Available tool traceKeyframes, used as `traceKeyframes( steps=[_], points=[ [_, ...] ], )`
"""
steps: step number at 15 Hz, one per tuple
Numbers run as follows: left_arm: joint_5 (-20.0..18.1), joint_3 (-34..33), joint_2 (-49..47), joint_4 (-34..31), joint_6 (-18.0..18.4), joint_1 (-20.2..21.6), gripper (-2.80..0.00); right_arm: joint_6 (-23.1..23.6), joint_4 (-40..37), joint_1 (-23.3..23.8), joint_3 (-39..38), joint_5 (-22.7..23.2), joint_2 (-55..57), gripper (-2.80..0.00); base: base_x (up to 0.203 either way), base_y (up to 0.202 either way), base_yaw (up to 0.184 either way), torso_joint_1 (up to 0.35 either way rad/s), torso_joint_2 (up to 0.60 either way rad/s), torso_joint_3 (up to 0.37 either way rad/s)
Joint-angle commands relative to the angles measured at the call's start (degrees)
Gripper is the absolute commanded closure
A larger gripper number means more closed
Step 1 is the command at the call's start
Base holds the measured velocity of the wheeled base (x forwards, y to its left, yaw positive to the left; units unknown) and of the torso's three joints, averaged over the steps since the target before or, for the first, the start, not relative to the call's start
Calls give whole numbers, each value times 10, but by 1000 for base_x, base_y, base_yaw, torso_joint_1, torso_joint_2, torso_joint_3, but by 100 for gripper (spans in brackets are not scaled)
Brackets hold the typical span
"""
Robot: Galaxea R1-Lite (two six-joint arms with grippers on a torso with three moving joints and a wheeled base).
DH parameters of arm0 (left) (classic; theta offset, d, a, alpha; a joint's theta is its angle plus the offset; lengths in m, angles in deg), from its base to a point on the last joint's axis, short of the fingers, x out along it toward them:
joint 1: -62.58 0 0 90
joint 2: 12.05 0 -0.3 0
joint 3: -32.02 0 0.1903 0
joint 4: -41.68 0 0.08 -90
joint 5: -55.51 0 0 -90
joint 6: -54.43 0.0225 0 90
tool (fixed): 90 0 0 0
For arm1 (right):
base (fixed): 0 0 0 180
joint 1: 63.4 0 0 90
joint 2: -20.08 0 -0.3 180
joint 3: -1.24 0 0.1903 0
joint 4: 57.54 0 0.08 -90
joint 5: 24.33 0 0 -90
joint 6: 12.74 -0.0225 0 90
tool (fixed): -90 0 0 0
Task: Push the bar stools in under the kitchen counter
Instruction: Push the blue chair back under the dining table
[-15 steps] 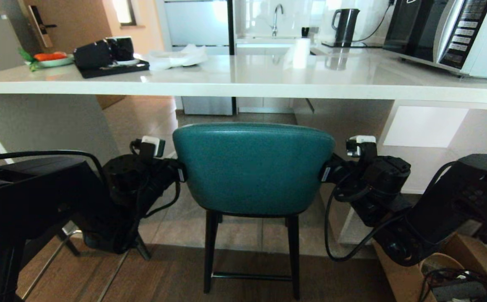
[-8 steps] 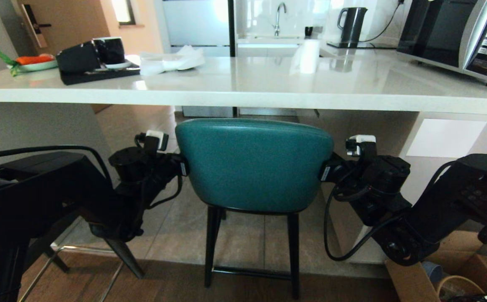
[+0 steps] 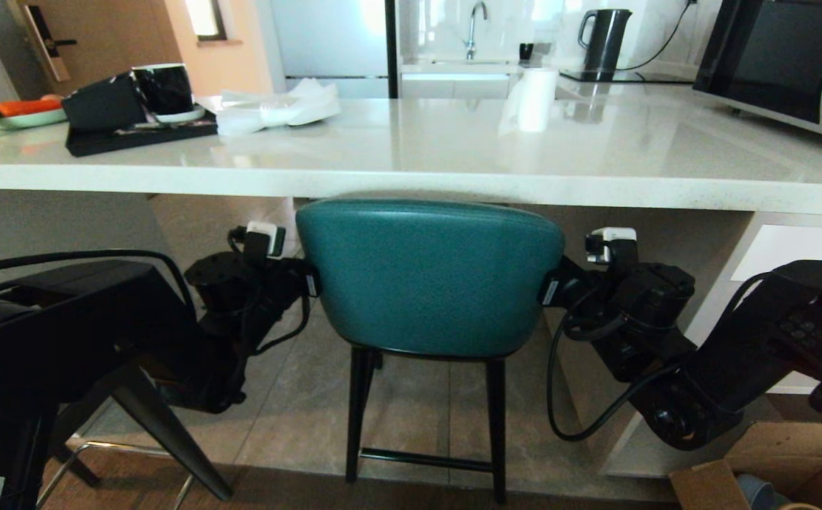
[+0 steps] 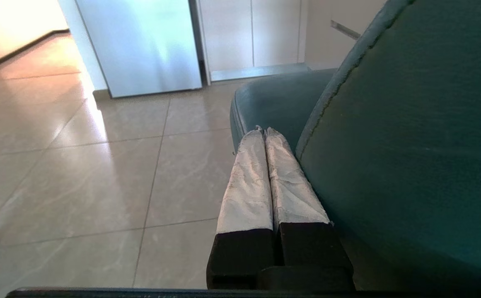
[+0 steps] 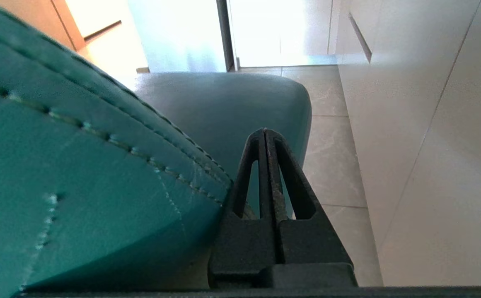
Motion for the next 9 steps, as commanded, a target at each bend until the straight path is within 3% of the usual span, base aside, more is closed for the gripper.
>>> traceKeyframes(
  steps=[1, 9],
  points=[
    [-2, -19, 12, 14, 0, -2, 0, 0, 8, 0, -4, -2, -3, 0, 0, 0, 0, 0, 0, 0],
    [-1, -55, 37, 21, -2, 51, 0, -1, 26, 1, -60, -4, -57, 0, 0, 0, 0, 0, 0, 0]
  ],
)
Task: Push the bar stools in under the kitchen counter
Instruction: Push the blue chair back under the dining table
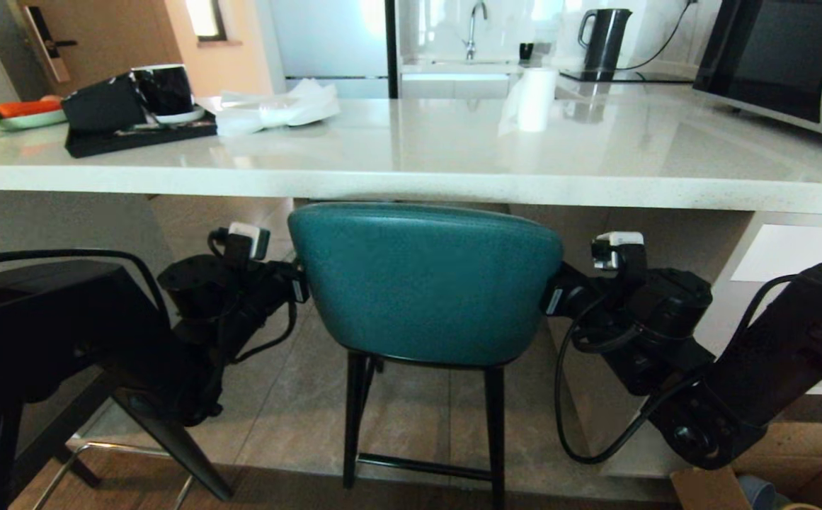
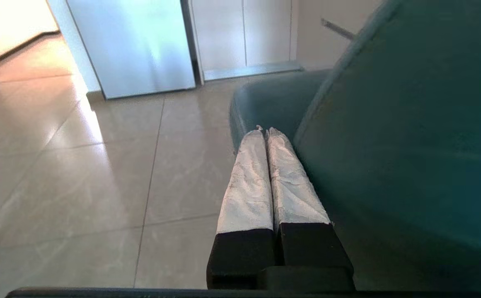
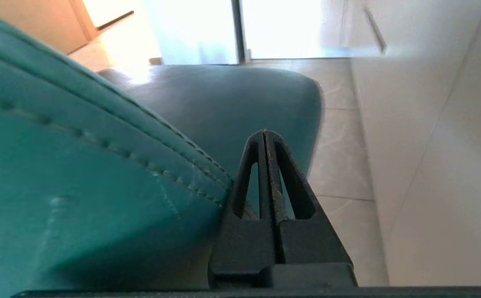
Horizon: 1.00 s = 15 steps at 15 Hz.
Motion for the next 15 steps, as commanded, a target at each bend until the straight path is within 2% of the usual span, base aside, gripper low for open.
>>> traceKeyframes(
  steps=[1, 8, 13, 15],
  points=[
    [6, -4, 4, 4, 0, 13, 0, 0, 8, 1, -10, -5, -22, 0, 0, 0, 0, 0, 0, 0],
    [6, 3, -11, 4, 3, -6, 0, 1, 7, 1, 4, -2, -4, 0, 0, 0, 0, 0, 0, 0],
    [10, 65, -53, 4, 11, -39, 0, 2, 6, 2, 16, -2, 13, 0, 0, 0, 0, 0, 0, 0],
    [35, 98, -68, 1, 13, -70, 0, 2, 6, -3, 17, -2, 11, 0, 0, 0, 0, 0, 0, 0]
  ],
)
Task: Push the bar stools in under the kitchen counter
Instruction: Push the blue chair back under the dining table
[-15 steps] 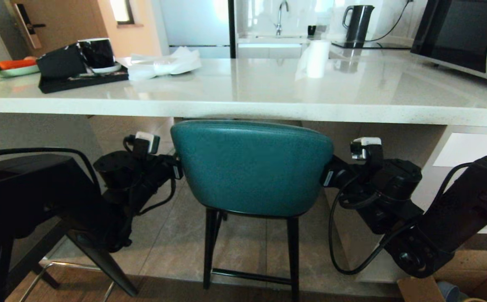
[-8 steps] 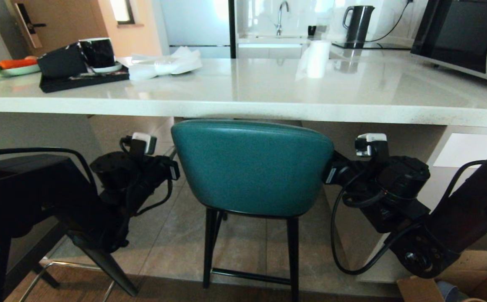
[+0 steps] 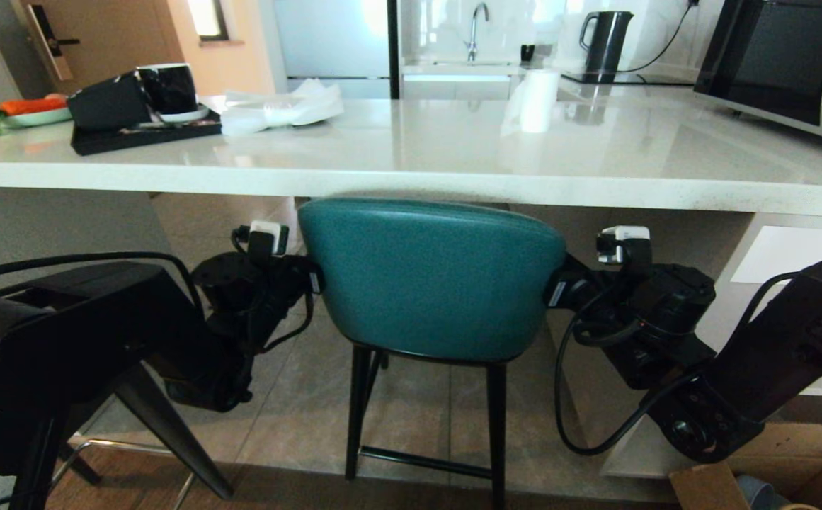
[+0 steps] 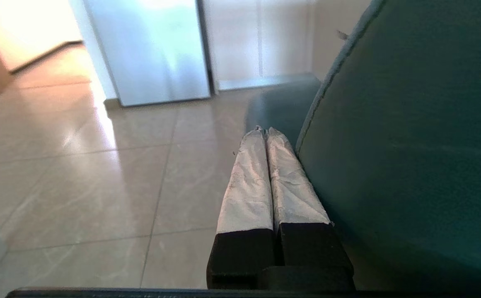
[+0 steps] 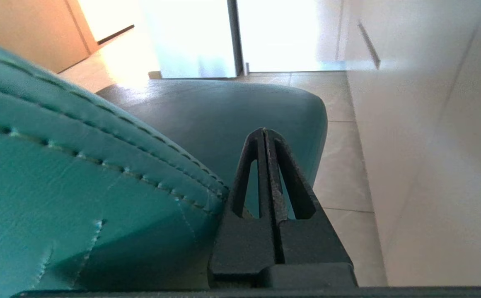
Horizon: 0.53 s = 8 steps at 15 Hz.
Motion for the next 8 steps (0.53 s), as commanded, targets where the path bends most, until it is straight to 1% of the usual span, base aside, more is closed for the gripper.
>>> traceKeyframes(
  steps=[1, 3, 5, 8],
  points=[
    [6, 20, -19, 1, 1, -28, 0, 0, 2, -2, 2, 4, 0, 0, 0, 0, 0, 0, 0, 0],
    [9, 24, -21, -8, 1, -50, 0, 0, 2, 9, 6, 5, -3, 0, 0, 0, 0, 0, 0, 0],
    [9, 19, -18, -7, 0, -62, 0, 0, 2, 31, 9, 5, -3, 0, 0, 0, 0, 0, 0, 0],
    [9, -13, 0, 1, 0, -75, 0, -1, -1, 65, 21, 11, -2, 0, 0, 0, 0, 0, 0, 0]
  ],
)
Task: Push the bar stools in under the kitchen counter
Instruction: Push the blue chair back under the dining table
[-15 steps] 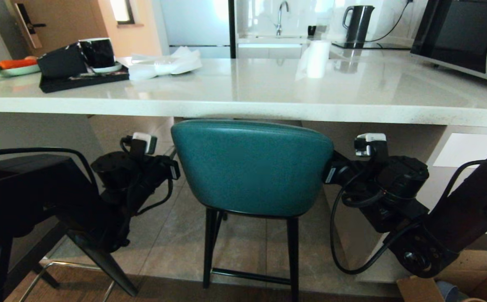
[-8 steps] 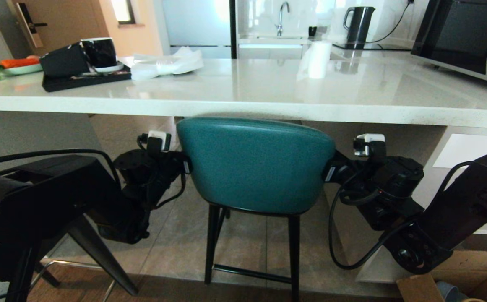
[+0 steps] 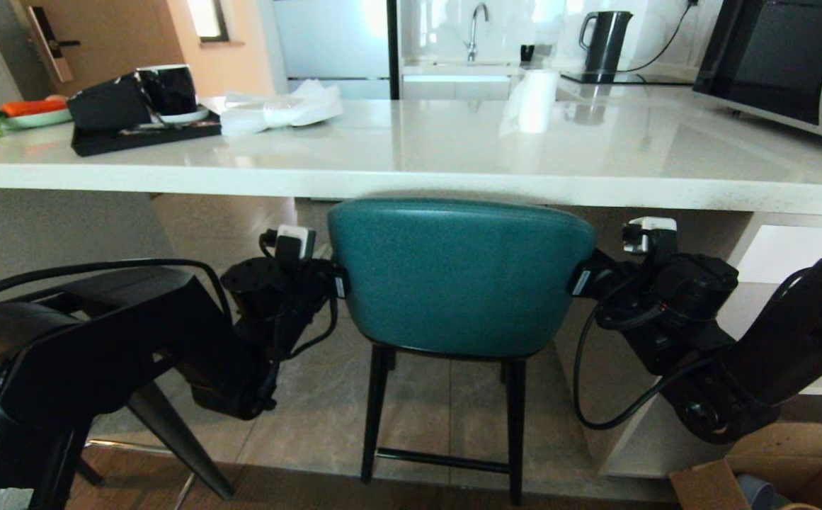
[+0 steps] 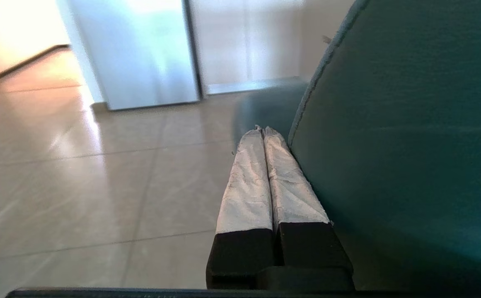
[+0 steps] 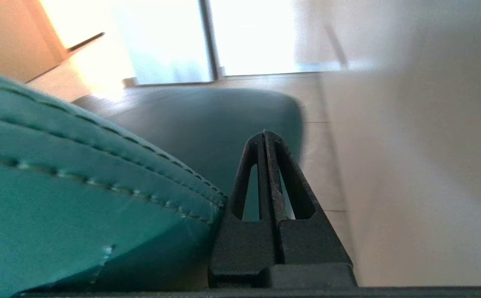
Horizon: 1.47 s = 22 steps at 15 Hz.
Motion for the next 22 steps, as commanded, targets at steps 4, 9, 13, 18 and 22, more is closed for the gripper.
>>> traceKeyframes(
  steps=[4, 9, 13, 18, 22],
  points=[
    [-3, -16, 8, 9, 0, -15, 0, 1, 9, 10, -2, 2, -2, 0, 0, 0, 0, 0, 0, 0],
    [-3, -52, 39, 9, 0, 41, 0, 0, 13, 11, -30, 1, -19, 0, 0, 0, 0, 0, 0, 0],
    [-4, -98, 84, 9, 0, 95, 0, -2, 14, 23, -46, 2, -41, 0, 0, 0, 0, 0, 0, 0],
    [7, -157, 150, 9, -7, 110, 0, -3, 14, 66, -81, 6, -71, 0, 0, 0, 0, 0, 0, 0],
    [14, -252, 276, 9, -33, 114, 0, -15, 14, 94, -183, 46, -164, 0, 0, 0, 0, 0, 0, 0]
  ],
)
